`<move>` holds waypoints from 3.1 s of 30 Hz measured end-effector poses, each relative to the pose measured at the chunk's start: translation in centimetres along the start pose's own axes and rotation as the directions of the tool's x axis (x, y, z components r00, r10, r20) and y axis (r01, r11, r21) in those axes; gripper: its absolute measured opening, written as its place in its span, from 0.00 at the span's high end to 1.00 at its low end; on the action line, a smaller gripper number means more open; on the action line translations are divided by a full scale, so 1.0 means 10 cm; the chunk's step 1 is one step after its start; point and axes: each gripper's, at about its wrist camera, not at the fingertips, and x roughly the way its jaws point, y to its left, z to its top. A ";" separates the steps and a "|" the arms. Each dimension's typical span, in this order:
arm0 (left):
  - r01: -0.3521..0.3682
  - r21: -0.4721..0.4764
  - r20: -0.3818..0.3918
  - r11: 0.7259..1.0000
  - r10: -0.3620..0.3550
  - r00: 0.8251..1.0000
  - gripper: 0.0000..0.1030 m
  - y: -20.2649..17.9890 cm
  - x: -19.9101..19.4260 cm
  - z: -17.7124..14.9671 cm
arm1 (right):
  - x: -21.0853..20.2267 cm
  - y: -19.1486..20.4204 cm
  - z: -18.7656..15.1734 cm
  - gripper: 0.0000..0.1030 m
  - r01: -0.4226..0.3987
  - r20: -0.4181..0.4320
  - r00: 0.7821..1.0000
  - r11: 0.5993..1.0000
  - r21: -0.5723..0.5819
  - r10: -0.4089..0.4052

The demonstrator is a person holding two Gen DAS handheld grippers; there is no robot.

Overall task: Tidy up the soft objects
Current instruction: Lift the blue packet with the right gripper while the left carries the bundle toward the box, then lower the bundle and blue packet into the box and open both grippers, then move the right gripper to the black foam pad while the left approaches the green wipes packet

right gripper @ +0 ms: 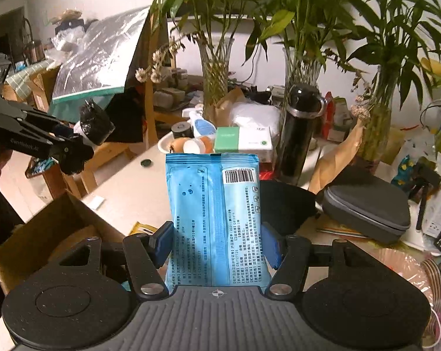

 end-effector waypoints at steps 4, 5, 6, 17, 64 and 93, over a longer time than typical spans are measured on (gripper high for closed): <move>0.013 0.007 0.009 1.000 -0.013 1.000 0.58 -0.10 -0.17 -0.02 | -0.21 0.11 -0.04 0.37 0.005 0.016 1.000 1.000 -0.015 -0.004; 0.019 0.007 0.010 1.000 -0.019 1.000 0.58 -0.13 -0.21 -0.03 | -0.25 0.13 -0.05 0.37 0.002 0.018 1.000 1.000 -0.017 -0.002; 0.024 0.009 0.011 1.000 -0.025 1.000 0.58 -0.15 -0.25 -0.04 | -0.29 0.16 -0.06 0.37 0.000 0.021 1.000 1.000 -0.019 0.001; 0.094 0.045 -0.026 0.995 -0.093 0.995 0.58 -0.44 -0.48 -0.28 | -0.58 0.39 -0.19 0.37 -0.029 0.052 0.998 0.999 -0.021 0.030; 0.107 0.053 -0.037 0.993 -0.105 0.994 0.34 -0.40 -0.62 -0.78 | -0.35 1.03 -0.52 0.00 -0.045 -0.065 0.997 0.971 -0.233 0.031; 0.119 0.022 0.019 0.993 -0.120 0.993 0.34 -0.39 -0.43 -0.58 | -0.38 0.94 -0.38 0.00 0.020 -0.002 1.000 0.973 -0.228 -0.021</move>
